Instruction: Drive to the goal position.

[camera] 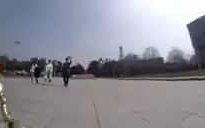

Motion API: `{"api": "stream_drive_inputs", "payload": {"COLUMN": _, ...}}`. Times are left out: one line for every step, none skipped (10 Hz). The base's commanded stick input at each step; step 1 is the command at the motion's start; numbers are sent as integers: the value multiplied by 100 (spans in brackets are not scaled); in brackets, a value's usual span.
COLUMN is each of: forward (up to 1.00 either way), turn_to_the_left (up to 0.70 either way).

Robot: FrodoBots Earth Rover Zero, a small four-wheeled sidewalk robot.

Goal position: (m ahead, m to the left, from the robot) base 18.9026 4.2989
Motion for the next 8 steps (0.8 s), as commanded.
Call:
{"api": "stream_drive_inputs", "payload": {"forward": 100, "turn_to_the_left": 0}}
{"api": "stream_drive_inputs", "payload": {"forward": 100, "turn_to_the_left": 0}}
{"api": "stream_drive_inputs", "payload": {"forward": 100, "turn_to_the_left": 0}}
{"api": "stream_drive_inputs", "payload": {"forward": 100, "turn_to_the_left": 0}}
{"api": "stream_drive_inputs", "payload": {"forward": 100, "turn_to_the_left": 0}}
{"api": "stream_drive_inputs", "payload": {"forward": 100, "turn_to_the_left": 0}}
{"api": "stream_drive_inputs", "payload": {"forward": 100, "turn_to_the_left": 0}}
{"api": "stream_drive_inputs", "payload": {"forward": 100, "turn_to_the_left": 0}}
